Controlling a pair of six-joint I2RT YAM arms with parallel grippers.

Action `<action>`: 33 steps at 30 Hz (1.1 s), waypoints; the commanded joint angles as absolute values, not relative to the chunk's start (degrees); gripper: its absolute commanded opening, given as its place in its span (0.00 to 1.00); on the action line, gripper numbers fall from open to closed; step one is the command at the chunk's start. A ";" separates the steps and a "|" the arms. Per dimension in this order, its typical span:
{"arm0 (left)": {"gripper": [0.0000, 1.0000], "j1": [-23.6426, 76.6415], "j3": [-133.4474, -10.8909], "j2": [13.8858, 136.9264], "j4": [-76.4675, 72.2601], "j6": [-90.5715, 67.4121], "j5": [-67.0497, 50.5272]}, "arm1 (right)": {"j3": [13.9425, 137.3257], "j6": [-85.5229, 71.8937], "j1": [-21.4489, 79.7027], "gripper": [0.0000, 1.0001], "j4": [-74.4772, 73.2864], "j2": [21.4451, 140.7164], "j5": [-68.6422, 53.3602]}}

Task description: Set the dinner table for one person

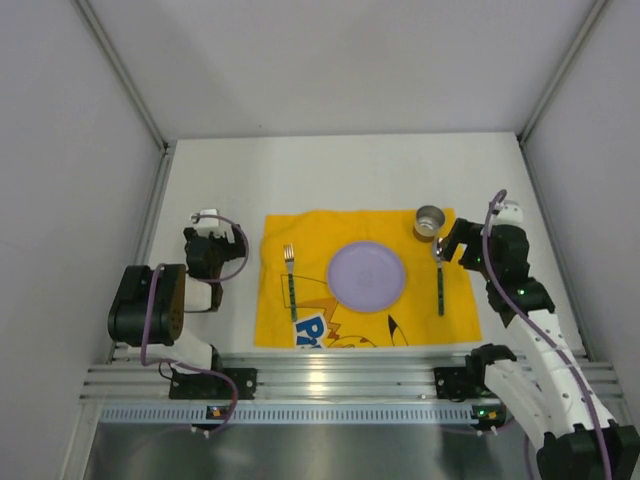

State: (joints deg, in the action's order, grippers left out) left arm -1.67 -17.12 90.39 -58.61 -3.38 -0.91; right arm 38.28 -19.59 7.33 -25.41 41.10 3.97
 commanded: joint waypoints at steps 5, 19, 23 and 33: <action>0.99 -1.58 -17.49 90.44 -64.60 -3.08 -2.29 | 18.83 -1.60 7.82 1.00 16.71 44.11 6.77; 0.99 -1.58 -17.49 90.44 -64.77 -3.08 -2.37 | 19.35 1.49 0.71 1.00 54.72 80.40 1.16; 0.99 -1.67 -17.49 90.44 -64.60 -3.08 -2.20 | 12.83 1.48 0.53 1.00 67.87 82.02 2.12; 0.99 -1.67 -17.49 90.53 -64.77 -3.08 -2.20 | 14.41 1.93 0.44 1.00 66.97 82.97 -0.53</action>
